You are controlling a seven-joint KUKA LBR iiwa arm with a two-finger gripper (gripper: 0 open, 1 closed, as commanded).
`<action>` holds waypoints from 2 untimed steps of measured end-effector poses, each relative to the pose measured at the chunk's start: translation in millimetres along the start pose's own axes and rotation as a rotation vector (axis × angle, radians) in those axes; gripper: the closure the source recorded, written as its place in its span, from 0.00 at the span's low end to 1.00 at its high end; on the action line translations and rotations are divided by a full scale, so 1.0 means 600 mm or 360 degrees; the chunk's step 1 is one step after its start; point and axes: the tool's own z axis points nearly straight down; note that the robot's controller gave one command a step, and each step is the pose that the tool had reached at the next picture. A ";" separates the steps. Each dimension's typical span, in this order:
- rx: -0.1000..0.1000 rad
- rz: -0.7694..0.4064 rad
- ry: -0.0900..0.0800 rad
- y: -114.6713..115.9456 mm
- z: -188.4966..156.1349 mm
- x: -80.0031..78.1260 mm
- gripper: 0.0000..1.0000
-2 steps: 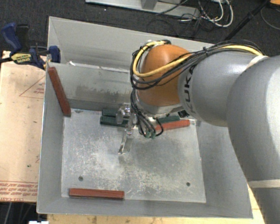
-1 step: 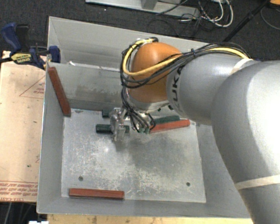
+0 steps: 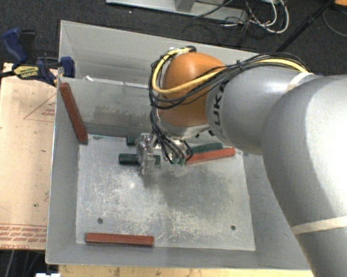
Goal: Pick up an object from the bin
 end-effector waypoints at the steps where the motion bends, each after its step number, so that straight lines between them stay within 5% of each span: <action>1: 0.0004 -0.0004 0.0002 -0.027 -0.312 0.005 1.00; 2: 0.0003 -0.0004 0.0011 -0.026 -0.306 0.006 0.00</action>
Offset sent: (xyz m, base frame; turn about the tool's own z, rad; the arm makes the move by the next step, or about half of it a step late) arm 0.0000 0.0000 0.0000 0.0000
